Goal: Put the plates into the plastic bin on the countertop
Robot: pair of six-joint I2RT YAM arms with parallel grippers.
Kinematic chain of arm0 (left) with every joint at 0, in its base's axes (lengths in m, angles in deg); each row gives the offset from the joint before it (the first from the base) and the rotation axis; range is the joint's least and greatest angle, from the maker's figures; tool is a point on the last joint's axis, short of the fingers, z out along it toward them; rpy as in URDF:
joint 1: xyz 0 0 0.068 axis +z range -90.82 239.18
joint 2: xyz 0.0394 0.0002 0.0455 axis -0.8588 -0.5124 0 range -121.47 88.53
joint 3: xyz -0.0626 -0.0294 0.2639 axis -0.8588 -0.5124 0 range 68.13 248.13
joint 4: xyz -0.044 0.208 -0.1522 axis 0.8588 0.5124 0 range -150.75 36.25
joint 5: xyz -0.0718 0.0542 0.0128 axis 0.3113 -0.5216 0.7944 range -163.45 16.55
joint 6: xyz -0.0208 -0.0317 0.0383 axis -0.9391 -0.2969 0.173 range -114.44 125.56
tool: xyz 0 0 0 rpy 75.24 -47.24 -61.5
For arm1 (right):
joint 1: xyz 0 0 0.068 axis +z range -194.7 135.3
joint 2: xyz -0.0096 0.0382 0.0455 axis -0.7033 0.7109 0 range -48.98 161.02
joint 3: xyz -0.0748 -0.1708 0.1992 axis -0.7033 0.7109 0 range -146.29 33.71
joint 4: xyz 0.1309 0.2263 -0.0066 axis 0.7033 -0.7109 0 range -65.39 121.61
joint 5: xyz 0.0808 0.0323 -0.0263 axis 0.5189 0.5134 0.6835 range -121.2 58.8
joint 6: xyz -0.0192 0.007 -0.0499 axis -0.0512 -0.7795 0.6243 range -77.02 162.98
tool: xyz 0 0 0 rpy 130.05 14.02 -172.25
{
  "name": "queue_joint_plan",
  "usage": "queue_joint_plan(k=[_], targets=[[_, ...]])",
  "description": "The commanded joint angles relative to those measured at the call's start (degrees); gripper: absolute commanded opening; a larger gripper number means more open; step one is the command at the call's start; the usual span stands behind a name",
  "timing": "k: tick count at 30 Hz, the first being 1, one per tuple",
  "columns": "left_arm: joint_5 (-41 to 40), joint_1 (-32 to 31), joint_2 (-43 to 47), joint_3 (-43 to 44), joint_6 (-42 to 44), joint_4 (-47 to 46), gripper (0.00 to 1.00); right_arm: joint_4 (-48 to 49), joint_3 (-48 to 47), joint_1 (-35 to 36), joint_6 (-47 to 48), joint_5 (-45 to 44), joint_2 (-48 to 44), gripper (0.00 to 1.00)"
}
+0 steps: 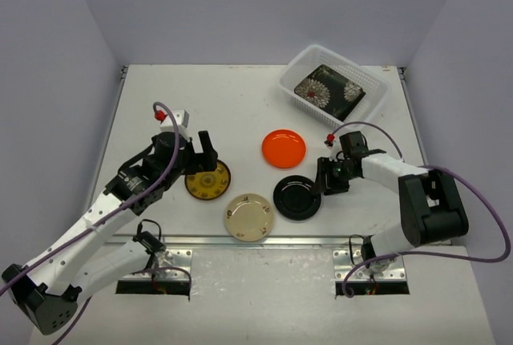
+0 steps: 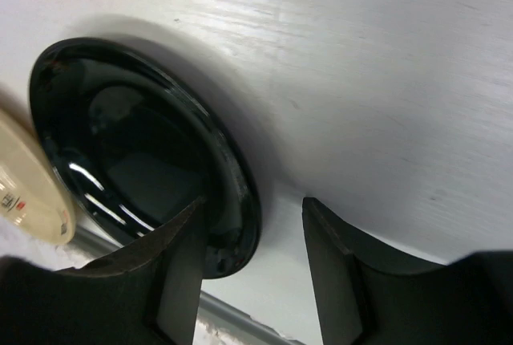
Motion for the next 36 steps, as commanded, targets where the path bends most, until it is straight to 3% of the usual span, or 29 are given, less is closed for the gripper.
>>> queue_joint_plan(k=[1, 4, 8, 9, 14, 19, 23, 26, 32, 36], targets=[[4.9, -0.3, -2.3, -4.5, 2.9, -5.4, 1.00, 7.5, 1.1, 0.9, 0.2, 2.6, 2.2, 0.42], [4.4, -0.2, -3.9, -2.8, 3.5, -4.3, 1.00, 6.7, 0.3, 1.0, 0.0, 2.2, 3.2, 0.34], [4.2, -0.3, -1.9, -3.9, 3.4, -4.9, 1.00, 4.9, -0.9, 1.0, -1.2, 0.2, 5.2, 0.02], [4.1, -0.2, -1.3, -4.0, 3.3, -5.0, 1.00, 4.7, -1.0, 1.0, -1.4, 0.1, 5.3, 0.00], [2.7, -0.2, 3.1, -4.6, 2.9, -5.2, 1.00, 3.6, 0.0, 1.0, -3.0, 2.2, -2.3, 0.00], [1.3, -0.2, 4.3, -1.9, 4.7, -2.5, 1.00, 2.2, -2.3, -0.3, -5.8, 4.3, -15.9, 0.00], [-1.1, -0.3, 6.2, -4.7, 3.5, -3.5, 1.00, 4.0, -7.0, -10.4, -13.3, 11.8, -19.6, 0.00], [0.3, -0.2, 7.0, -4.7, 3.9, -3.9, 1.00, 9.0, -9.4, -15.1, -22.3, 6.0, -19.5, 0.00], [-0.5, -0.4, 10.3, -5.4, 3.5, -4.3, 1.00, 31.8, -6.8, -16.0, -57.6, -12.1, -13.6, 0.00], [-0.4, -0.3, 11.2, -5.8, 3.5, -4.7, 1.00, 26.7, -15.3, -14.9, -66.3, -22.7, -4.3, 0.00]])
